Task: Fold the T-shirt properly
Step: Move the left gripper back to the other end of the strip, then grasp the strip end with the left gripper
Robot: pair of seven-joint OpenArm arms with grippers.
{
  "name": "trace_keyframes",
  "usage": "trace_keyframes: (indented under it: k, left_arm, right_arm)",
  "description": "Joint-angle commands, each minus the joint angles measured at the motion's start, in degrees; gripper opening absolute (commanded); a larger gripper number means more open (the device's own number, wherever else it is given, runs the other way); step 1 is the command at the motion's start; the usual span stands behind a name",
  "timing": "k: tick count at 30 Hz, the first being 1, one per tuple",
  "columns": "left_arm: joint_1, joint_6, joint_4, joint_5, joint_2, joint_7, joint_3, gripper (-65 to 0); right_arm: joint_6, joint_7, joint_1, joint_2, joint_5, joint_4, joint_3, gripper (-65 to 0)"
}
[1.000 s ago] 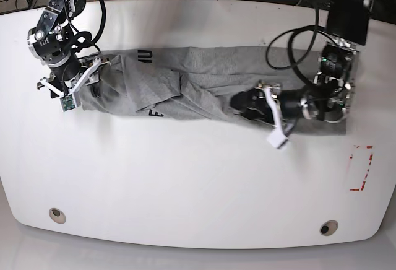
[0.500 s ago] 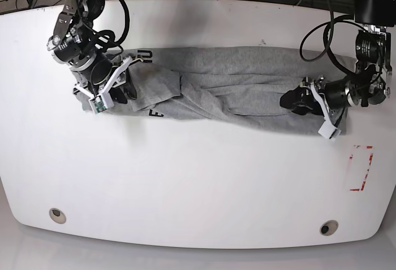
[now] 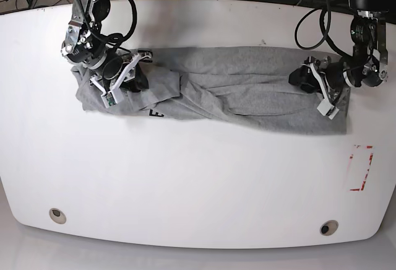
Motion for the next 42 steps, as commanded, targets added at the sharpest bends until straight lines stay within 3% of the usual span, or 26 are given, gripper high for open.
trace_keyframes:
  k: [1,4,13,21,24,30,36,42]
  left_arm:
    - [-0.96,-2.57,-2.83,1.54,-1.39,-0.56,-0.77,-37.1]
    - [-1.84,-6.05,-6.25,2.77,-1.39,-0.56,-2.09,-37.2]
    - [-2.54,-6.05,-9.24,3.21,-1.57,-0.56,-2.61,-37.2]
    - [-2.46,-6.05,-8.36,2.68,-1.74,-0.29,-2.61,-37.2]
    - [-2.46,-6.05,-6.78,0.57,-1.83,-0.29,-2.7,-37.2]
    - [-2.19,-6.05,-1.77,-9.8,-4.38,1.55,-3.67,-37.1]
    - [-2.19,-6.05,-0.28,-19.65,-4.64,4.8,-11.93,-37.1]
    - [-3.34,-6.05,-2.74,-18.06,-4.03,5.33,-18.26,-37.1]
  right_arm:
    - [0.06,1.81,1.06,1.7,0.62,-0.84,0.38,-52.8]
    - [0.06,1.98,1.06,2.22,0.71,-1.28,0.46,-52.8]
    - [0.06,0.93,-0.44,5.13,0.71,4.61,0.55,-52.8]
    - [0.06,1.28,-0.26,7.15,-1.05,2.76,0.55,-52.8]
    - [0.06,2.16,-0.26,7.5,-1.31,1.8,0.55,-52.8]
    - [0.06,2.16,-0.26,7.32,-1.67,2.15,0.46,-52.8]
    - [0.06,2.16,-0.26,7.06,-1.67,1.97,0.46,-53.0]
    - [0.06,2.16,-0.35,7.06,-1.4,1.88,0.38,-53.0]
